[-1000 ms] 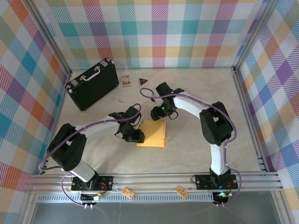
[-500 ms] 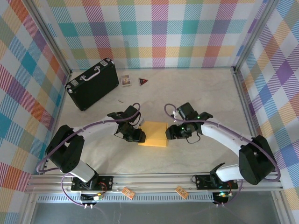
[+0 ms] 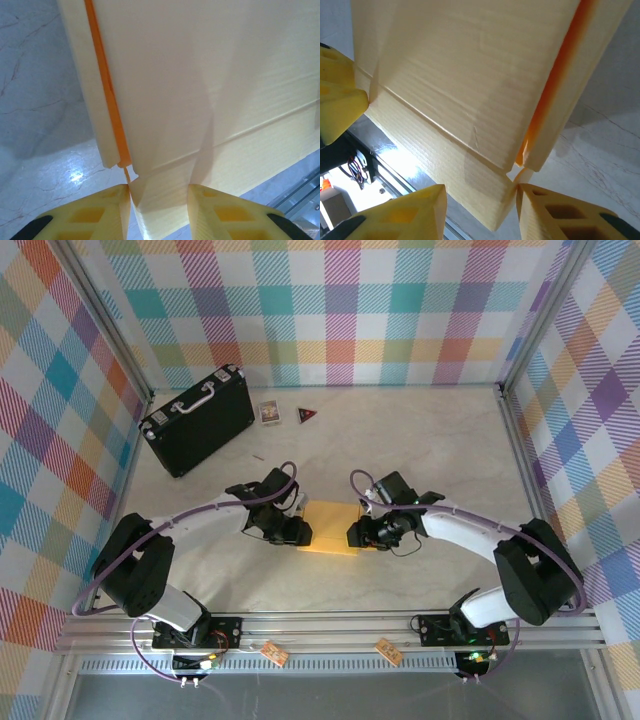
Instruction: Fold the paper box
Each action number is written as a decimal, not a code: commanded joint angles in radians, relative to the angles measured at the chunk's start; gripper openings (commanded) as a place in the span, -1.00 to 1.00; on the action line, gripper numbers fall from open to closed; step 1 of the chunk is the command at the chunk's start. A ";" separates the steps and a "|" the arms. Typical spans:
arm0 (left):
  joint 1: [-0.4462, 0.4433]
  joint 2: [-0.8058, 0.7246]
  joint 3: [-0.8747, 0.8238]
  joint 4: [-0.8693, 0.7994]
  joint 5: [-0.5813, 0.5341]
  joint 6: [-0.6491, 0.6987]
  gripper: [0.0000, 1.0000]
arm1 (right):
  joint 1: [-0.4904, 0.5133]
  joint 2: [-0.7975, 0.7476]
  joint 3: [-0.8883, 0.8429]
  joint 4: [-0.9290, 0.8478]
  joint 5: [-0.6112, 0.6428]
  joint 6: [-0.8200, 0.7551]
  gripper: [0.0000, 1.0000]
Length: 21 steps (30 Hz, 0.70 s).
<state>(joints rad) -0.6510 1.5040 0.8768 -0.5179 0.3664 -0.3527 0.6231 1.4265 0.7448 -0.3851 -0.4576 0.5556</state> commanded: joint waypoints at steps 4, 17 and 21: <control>0.008 0.004 -0.036 0.043 0.035 -0.024 -0.30 | 0.006 0.001 -0.048 0.070 -0.038 0.052 -0.19; 0.007 -0.002 -0.063 0.075 0.033 -0.048 -0.30 | 0.007 -0.023 -0.126 0.169 -0.084 0.103 -0.23; 0.007 0.001 -0.067 0.087 0.035 -0.057 -0.31 | 0.008 -0.019 -0.138 0.216 -0.098 0.125 -0.28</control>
<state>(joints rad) -0.6510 1.5040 0.8215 -0.4526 0.3813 -0.3954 0.6231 1.4212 0.6224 -0.2321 -0.5140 0.6518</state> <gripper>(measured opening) 0.347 0.363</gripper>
